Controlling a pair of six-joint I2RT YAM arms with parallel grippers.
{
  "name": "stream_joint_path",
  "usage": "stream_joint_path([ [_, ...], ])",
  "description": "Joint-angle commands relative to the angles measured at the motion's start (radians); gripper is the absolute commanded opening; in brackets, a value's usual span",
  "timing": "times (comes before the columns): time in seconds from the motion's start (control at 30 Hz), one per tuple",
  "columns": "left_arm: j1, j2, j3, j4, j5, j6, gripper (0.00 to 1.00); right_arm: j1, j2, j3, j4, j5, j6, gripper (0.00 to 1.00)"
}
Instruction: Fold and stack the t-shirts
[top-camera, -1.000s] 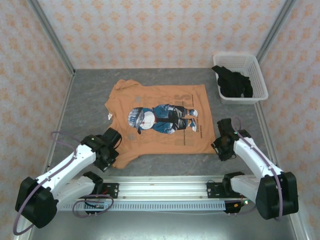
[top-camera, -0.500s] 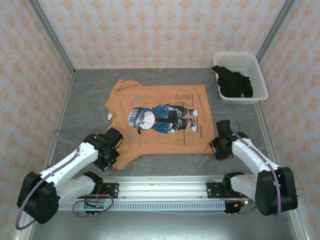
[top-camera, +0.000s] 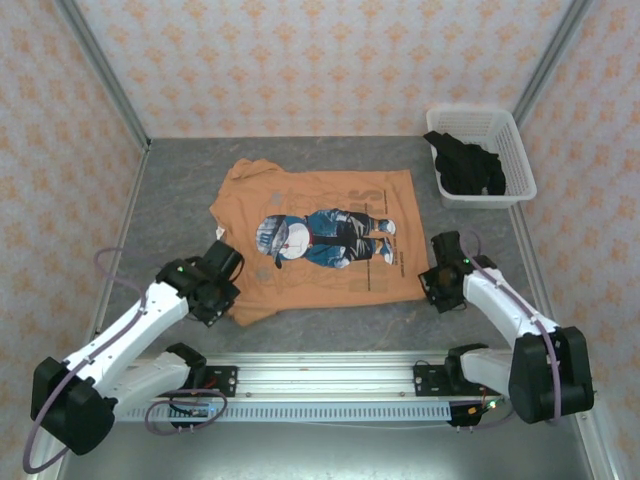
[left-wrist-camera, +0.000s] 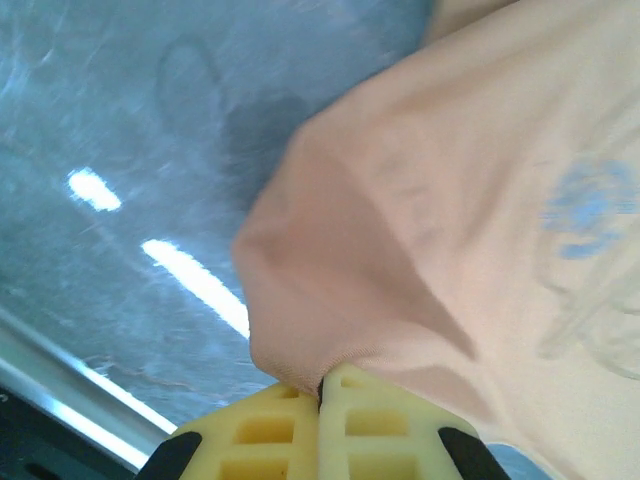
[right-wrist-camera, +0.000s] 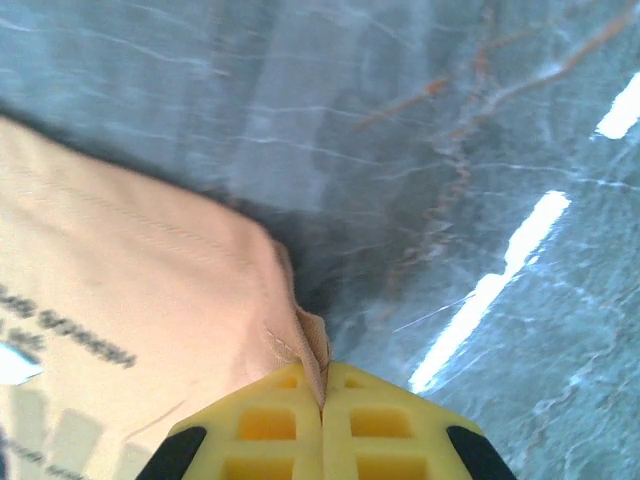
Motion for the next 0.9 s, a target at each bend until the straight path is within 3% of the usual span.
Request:
stream_joint_path([
  [0.0, -0.006, 0.072, 0.121, -0.017, -0.097, 0.081, 0.00, 0.005, 0.016, 0.075, -0.077, 0.034, -0.023, 0.00],
  [0.23, 0.044, 0.282, 0.324, -0.079, -0.183, 0.186, 0.00, 0.004, 0.133, 0.225, -0.110, 0.074, -0.055, 0.00],
  [0.87, 0.167, 0.592, 0.571, 0.016, -0.241, 0.408, 0.00, 0.002, 0.417, 0.433, -0.075, 0.127, -0.044, 0.00],
])
